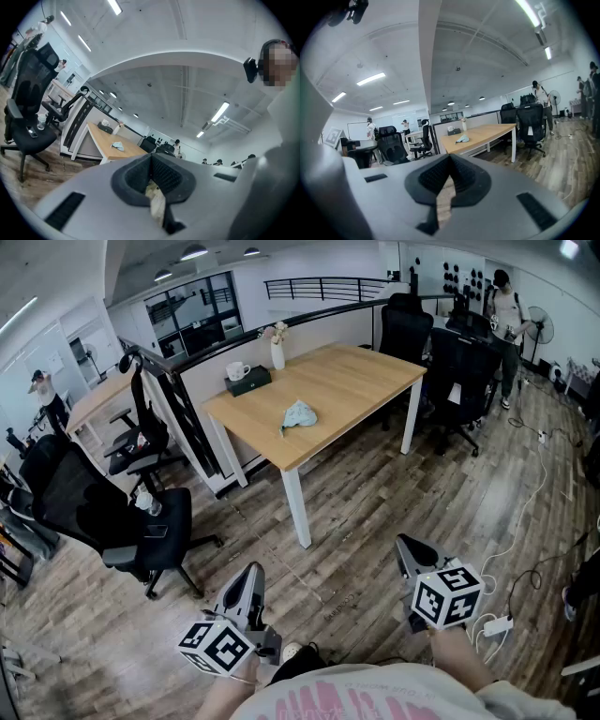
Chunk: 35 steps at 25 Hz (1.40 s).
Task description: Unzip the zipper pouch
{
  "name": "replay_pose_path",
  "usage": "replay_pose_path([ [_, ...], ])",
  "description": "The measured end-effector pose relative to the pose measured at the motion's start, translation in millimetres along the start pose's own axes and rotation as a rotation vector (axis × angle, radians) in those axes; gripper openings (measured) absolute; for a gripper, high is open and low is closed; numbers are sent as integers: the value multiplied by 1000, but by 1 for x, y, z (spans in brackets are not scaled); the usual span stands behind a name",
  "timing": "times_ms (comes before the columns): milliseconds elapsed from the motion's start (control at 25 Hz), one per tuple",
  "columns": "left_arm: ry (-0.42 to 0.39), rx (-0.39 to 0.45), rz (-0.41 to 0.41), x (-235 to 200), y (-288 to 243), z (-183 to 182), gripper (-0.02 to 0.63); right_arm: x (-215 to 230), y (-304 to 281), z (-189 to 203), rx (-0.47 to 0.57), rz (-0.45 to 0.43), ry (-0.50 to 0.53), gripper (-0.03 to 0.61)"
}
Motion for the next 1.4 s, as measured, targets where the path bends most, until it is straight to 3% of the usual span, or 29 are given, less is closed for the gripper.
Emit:
replay_pose_path([
  [320, 5, -24, -17, -12, -3, 8, 2, 8, -15, 8, -47, 13, -8, -3],
  [600, 45, -40, -24, -56, -49, 10, 2, 17, -75, 5, -90, 26, -12, -3],
  [960, 41, -44, -8, -140, -144, -34, 2, 24, -199, -36, -74, -2, -98, -2],
  [1240, 16, -48, 41, -194, -210, -72, 2, 20, -282, -75, -31, 26, -90, -2],
  [1400, 11, -69, 57, -219, -238, -76, 2, 18, -317, -75, -39, 31, -80, -2],
])
Point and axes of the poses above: the fingertips, and each gripper's own axes: y backward along the fingers, x to its right, z out of its underside, the point moved 4 cm from there along y, backward along the fingers, and after that the axes turned 6 degrees about -y, right-handed, at the moved point
